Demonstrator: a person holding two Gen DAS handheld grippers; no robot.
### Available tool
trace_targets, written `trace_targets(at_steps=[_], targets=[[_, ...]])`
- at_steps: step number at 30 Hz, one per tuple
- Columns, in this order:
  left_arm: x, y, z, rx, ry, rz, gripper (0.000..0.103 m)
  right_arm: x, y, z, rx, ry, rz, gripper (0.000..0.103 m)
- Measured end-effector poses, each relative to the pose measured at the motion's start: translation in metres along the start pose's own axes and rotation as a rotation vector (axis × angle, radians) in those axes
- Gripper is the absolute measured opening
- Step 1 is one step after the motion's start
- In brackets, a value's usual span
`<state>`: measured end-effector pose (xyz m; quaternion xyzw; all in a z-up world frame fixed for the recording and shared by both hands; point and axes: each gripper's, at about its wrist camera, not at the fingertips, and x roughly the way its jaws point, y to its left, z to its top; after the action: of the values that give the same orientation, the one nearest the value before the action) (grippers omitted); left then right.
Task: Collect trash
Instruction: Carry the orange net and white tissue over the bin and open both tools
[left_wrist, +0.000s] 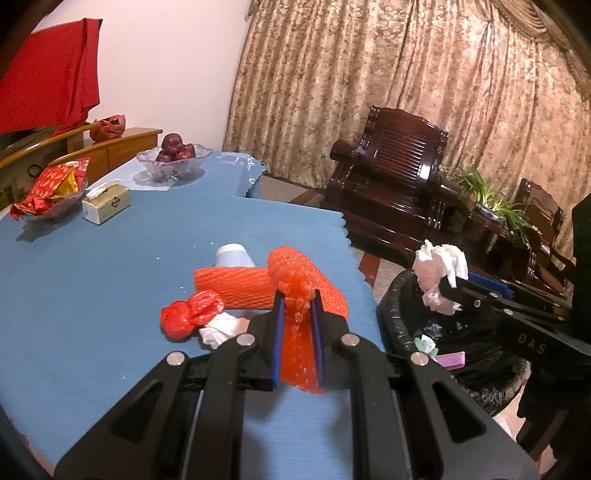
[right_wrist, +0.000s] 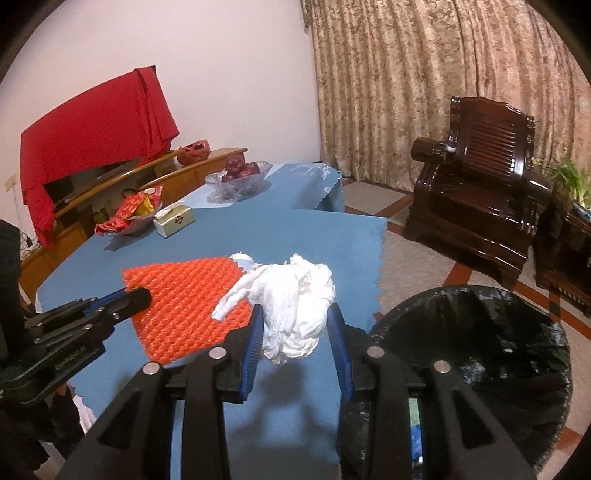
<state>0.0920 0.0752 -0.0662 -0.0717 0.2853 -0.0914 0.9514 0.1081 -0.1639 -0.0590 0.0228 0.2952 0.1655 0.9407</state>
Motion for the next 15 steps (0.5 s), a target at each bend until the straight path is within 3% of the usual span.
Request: trace_targets(at_steps=[15], targets=[[0.015,-0.068,0.003,0.095,0.003,-0.096,0.013,-0.043,-0.055,-0.006,0.073,-0.050,-0.094,0.035]])
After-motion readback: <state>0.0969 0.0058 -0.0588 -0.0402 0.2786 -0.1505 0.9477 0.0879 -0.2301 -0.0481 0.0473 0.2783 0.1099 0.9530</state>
